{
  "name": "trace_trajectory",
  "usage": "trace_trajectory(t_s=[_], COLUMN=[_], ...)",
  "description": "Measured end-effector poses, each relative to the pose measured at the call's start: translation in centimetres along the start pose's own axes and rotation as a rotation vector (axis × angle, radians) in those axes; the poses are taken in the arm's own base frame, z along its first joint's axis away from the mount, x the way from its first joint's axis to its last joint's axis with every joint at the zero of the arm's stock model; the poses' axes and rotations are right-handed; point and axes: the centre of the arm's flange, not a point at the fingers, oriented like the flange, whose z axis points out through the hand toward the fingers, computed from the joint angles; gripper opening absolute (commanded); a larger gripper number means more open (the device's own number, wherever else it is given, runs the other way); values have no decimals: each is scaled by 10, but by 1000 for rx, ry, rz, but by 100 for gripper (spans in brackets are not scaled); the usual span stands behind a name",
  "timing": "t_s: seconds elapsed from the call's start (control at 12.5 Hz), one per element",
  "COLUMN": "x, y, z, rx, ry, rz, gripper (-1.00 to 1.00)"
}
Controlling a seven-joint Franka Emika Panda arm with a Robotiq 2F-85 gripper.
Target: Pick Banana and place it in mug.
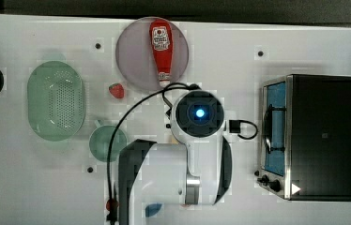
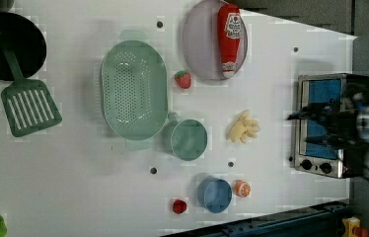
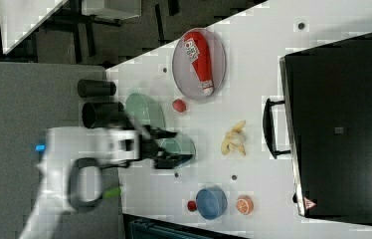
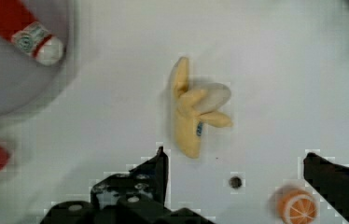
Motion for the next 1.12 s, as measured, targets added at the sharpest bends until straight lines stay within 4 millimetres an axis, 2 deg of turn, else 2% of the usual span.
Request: trace_trajectory(t_s=[0.16, 0.32, 0.48, 0.64, 0.8, 0.96, 1.12], x=[-7, -8, -2, 2, 4, 15, 14], y=[7, 5, -7, -17, -14, -8, -1], z=[64, 105, 146, 177, 194, 206, 213], rx=[-54, -34, -5, 3, 9, 13, 21], ry=[-56, -61, -13, 1, 11, 30, 33], rz=[-3, -37, -144, -193, -205, -192, -187], gripper=[100, 100, 100, 100, 93, 44, -4])
